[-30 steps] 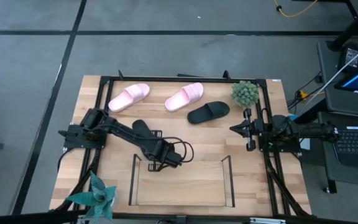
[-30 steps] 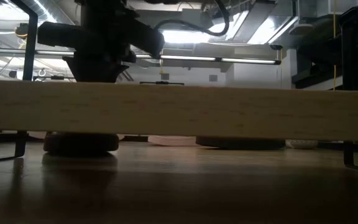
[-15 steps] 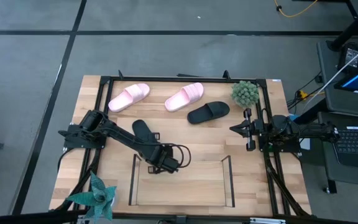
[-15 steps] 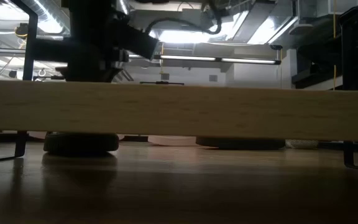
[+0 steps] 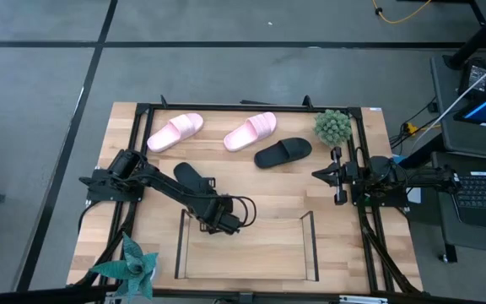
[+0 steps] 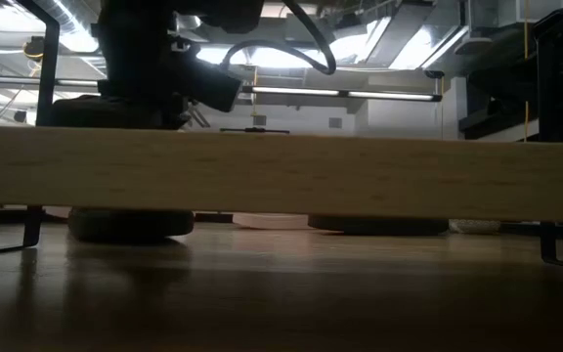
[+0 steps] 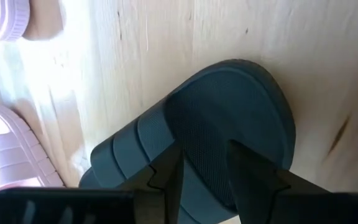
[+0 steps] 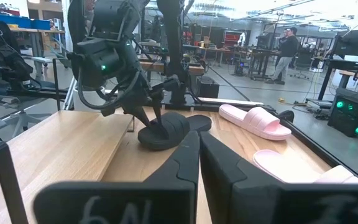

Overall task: Pick and place slides into the shelf
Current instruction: Put the left black slide on the shelf

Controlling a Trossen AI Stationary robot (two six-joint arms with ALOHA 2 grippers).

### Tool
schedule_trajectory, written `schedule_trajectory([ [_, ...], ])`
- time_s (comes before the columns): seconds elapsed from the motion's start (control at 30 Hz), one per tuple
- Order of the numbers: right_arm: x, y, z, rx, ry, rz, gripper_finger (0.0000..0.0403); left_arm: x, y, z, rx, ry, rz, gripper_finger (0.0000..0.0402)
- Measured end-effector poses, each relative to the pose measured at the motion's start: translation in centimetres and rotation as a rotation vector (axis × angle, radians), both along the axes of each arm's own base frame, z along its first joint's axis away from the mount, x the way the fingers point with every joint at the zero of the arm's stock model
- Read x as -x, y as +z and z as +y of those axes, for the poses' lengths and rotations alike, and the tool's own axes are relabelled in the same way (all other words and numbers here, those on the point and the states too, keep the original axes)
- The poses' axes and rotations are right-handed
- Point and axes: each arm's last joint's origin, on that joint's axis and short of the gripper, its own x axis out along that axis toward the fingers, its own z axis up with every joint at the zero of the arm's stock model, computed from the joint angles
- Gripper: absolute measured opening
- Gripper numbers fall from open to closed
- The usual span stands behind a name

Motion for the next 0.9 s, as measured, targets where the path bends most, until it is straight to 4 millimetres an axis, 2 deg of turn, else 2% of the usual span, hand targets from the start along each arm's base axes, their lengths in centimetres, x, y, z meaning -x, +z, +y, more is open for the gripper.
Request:
schedule_trajectory([
  [0.47, 0.0, 0.0, 0.0, 0.0, 0.0, 0.0, 0.0017, 0.1, 0.0, -0.21, 0.0, 0.077, -0.037, 0.0109],
  [0.9, 0.0, 0.0, 0.0, 0.0, 0.0, 0.0, 0.0017, 0.3, 0.0, -0.23, 0.02, 0.155, -0.042, 0.0056],
])
